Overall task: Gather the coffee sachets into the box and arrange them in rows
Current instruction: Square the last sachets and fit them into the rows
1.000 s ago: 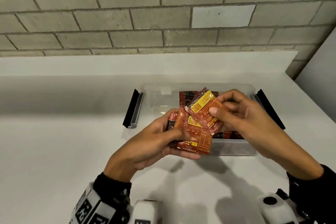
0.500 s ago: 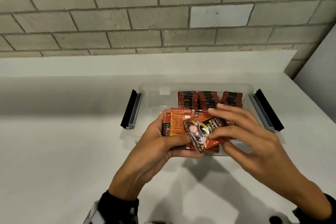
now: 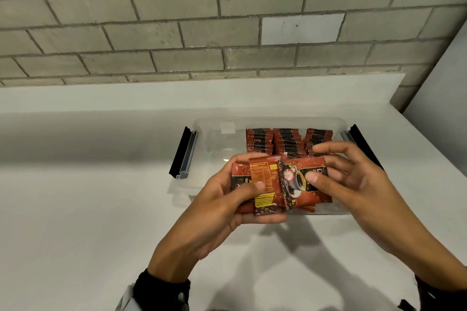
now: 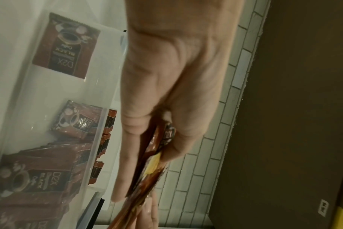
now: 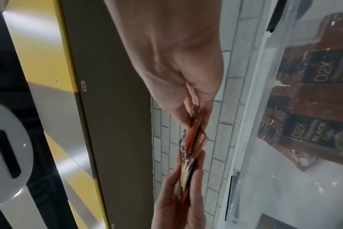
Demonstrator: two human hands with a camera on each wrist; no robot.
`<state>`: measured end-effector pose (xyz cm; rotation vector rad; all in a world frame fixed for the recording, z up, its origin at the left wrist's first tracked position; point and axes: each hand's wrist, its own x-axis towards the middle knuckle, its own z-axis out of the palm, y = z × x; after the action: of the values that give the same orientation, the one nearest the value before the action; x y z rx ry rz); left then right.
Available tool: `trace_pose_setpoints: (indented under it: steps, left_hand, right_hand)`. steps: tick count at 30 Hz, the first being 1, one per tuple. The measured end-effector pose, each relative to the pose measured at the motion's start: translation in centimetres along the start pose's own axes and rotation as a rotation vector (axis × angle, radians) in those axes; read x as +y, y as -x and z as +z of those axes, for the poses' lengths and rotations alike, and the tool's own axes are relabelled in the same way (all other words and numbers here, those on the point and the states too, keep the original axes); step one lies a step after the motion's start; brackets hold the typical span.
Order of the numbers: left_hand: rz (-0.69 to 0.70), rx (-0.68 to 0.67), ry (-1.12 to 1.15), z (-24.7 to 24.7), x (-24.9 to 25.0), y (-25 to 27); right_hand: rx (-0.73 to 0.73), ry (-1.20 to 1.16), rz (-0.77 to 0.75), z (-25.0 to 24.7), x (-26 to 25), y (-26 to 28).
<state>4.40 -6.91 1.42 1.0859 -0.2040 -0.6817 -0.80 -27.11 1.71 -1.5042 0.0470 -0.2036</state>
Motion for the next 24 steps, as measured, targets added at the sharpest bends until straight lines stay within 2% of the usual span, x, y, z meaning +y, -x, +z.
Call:
trace_pose_setpoints:
  steps: [3,6,9,11,13,19,24]
  left_hand:
    - [0.042,0.016,-0.078,0.3,0.1,0.1]
    - [0.062,0.018,-0.158,0.7,0.1,0.1]
    - [0.065,0.030,-0.170,0.7,0.1,0.1]
    - [0.060,0.044,-0.149,0.4,0.0,0.1]
    - [0.051,0.062,-0.122,0.1,0.0,0.1]
    - [0.036,0.065,-0.011,0.1,0.0,0.2]
    - [0.063,0.069,0.008,0.6,0.5,0.5]
  right_hand:
    - [-0.014,-0.031,0.008,-0.1,-0.2,0.1]
    - [-0.095,-0.074,0.034,-0.2,-0.4,0.1]
    - [-0.102,-0.114,-0.004,-0.5,-0.5,0.1]
    - [-0.074,-0.128,-0.111,-0.7,-0.7,0.3]
    - [-0.044,-0.064,-0.288,-0.7,-1.3,0.9]
    - [-0.200,0.434,-0.765,-0.8,-1.3,1.6]
    - [-0.255,0.649,-0.879,-1.1,0.1,1.4]
